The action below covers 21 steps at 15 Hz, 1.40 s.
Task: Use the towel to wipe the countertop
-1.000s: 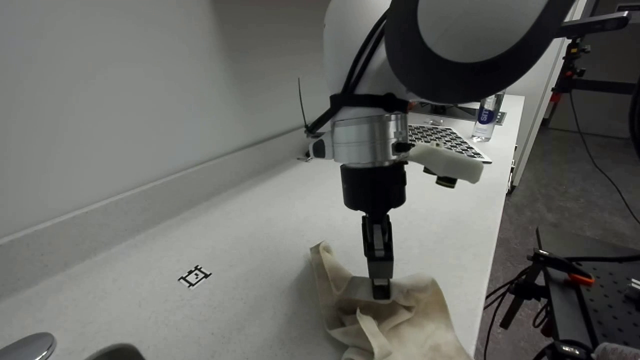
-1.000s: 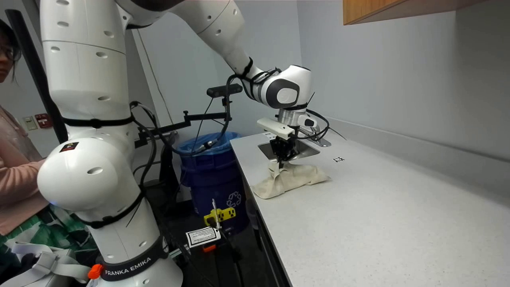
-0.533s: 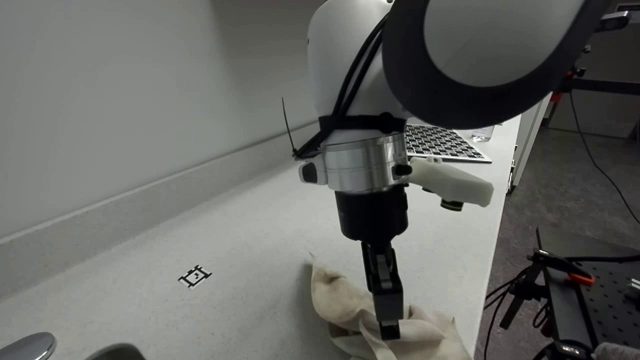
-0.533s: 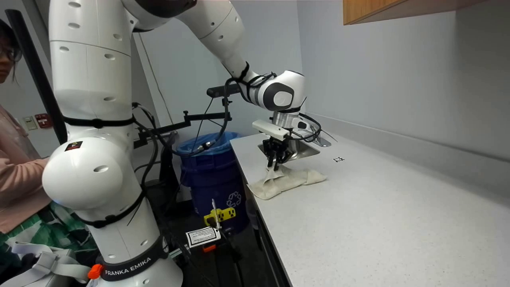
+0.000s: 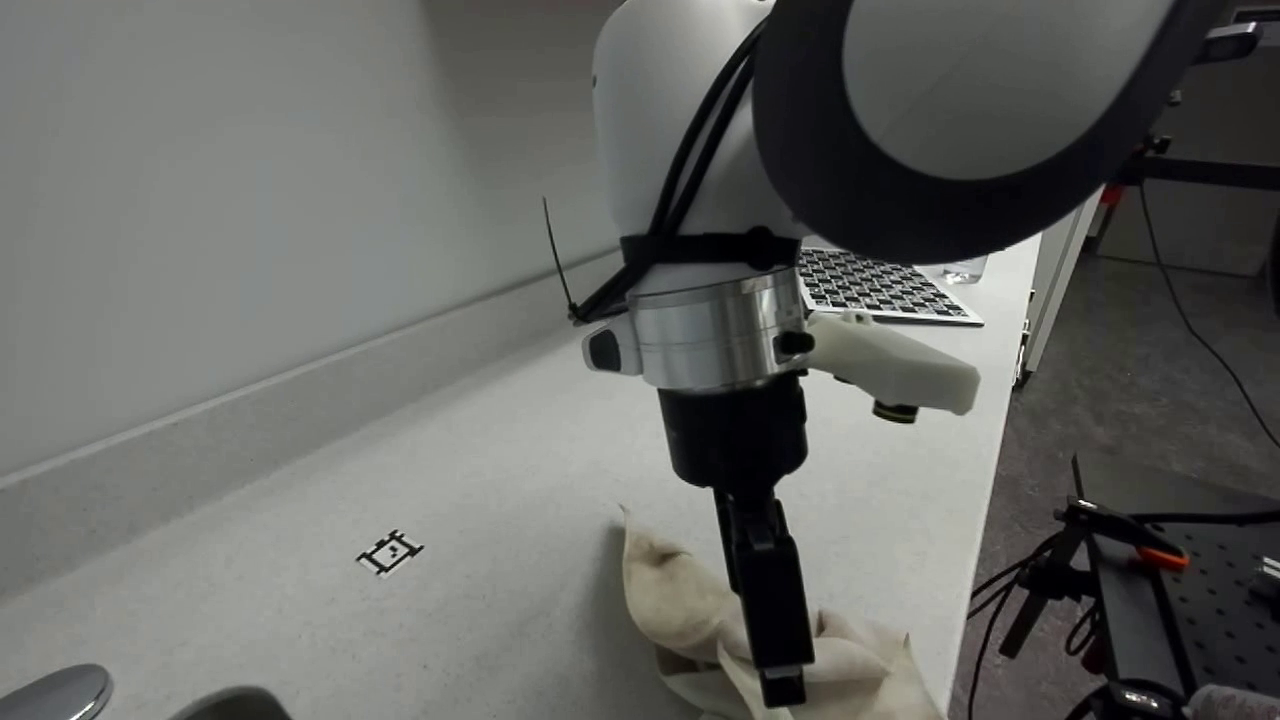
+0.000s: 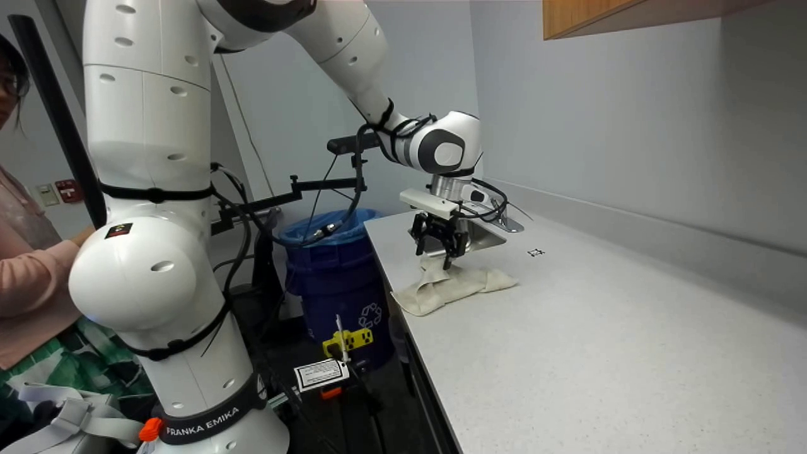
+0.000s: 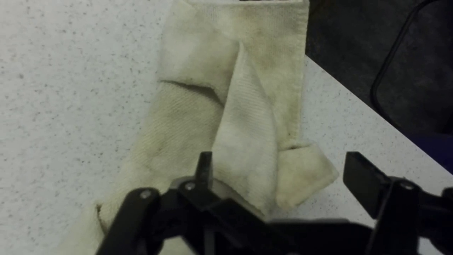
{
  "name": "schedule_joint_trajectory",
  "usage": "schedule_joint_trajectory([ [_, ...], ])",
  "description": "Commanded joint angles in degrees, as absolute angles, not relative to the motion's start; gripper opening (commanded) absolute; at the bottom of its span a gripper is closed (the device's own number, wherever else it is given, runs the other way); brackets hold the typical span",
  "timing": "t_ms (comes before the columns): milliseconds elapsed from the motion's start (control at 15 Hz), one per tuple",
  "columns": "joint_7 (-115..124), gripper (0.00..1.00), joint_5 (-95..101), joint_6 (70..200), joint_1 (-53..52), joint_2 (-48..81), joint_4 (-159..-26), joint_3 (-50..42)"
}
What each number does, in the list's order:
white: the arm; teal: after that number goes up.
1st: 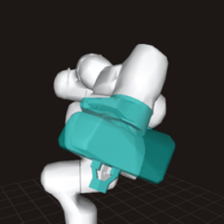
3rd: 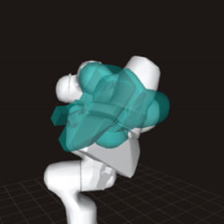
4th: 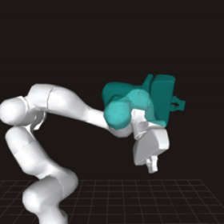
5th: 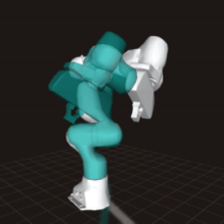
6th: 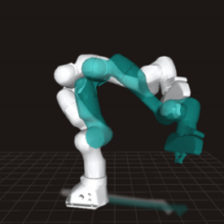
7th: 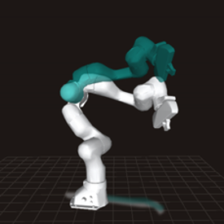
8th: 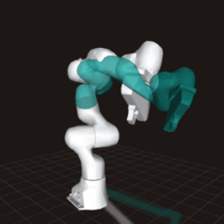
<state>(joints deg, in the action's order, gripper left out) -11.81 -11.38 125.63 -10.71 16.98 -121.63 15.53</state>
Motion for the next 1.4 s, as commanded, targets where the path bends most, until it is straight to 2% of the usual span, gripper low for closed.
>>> schedule_joint_trajectory([
  [0, -11.4, 1.0, -10.4, 123.7, -10.7, 15.1, -121.6, 14.7],
  [133, -11.8, 1.0, -11.2, 124.9, -10.2, 14.7, -122.1, 14.5],
  [200, -12.2, 0.75, -11.7, 125.6, -10.1, 14.6, -122.4, 14.5],
  [267, -12.0, 0.74, -11.6, 126.8, -10.1, 14.4, -122.9, 14.3],
  [867, -12.2, 0.05, -13.8, 127.5, -8.5, 13.9, -127.8, 13.3],
  [933, -12.2, 0.0, -14.1, 127.4, -8.4, 13.8, -128.7, 13.4],
  [1333, -12.1, 0.0, -14.5, 127.4, -8.7, 14.9, -130.4, 13.9],
])
